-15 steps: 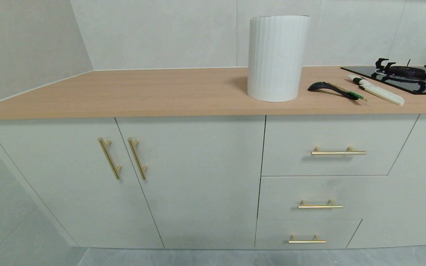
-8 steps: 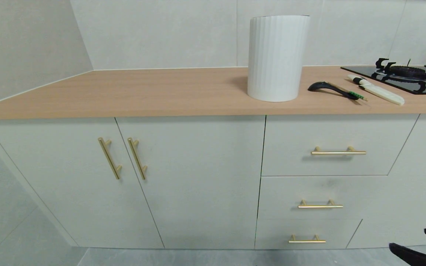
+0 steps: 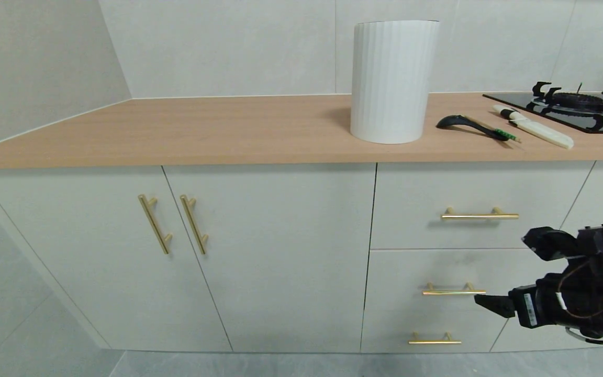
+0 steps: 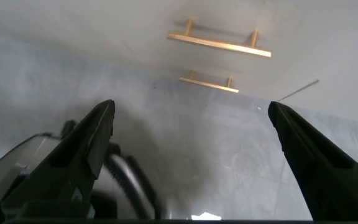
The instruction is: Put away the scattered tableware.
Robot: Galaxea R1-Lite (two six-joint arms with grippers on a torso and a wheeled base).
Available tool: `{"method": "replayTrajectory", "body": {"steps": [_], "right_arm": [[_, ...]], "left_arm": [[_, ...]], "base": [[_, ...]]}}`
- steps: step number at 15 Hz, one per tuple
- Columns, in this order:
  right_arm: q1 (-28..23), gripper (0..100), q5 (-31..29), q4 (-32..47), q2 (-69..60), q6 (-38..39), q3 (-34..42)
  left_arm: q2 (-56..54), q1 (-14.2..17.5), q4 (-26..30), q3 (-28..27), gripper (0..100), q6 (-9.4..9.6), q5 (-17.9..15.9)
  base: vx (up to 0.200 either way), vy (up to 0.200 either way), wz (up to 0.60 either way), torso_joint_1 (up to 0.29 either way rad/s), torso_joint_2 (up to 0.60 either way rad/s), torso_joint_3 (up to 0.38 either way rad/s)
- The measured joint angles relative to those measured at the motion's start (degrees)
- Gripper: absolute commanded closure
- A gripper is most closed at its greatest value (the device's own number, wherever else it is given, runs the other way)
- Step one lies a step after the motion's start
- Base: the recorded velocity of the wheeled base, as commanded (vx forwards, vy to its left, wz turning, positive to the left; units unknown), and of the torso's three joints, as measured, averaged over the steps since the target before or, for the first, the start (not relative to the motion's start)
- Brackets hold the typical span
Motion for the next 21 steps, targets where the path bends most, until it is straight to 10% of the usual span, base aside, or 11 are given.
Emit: {"method": "replayTrajectory", "body": {"steps": [11,21], "right_arm": [[-2.1,0,-4.6,-15.4,21.8,0.2,-2.5],[-2.6,0,-10.7,-47.2,38.9,1.3,-1.8]], "left_arm": [[0.0,0.0,0.0,0.0,0,0.0,0.0],[0.0,0.0,0.0,0.0,0,0.0,0.0]], "base": [[0.0,0.0,0.0,0.0,0.0,0.0],[0.0,0.0,0.0,0.0,0.0,0.0]]}}
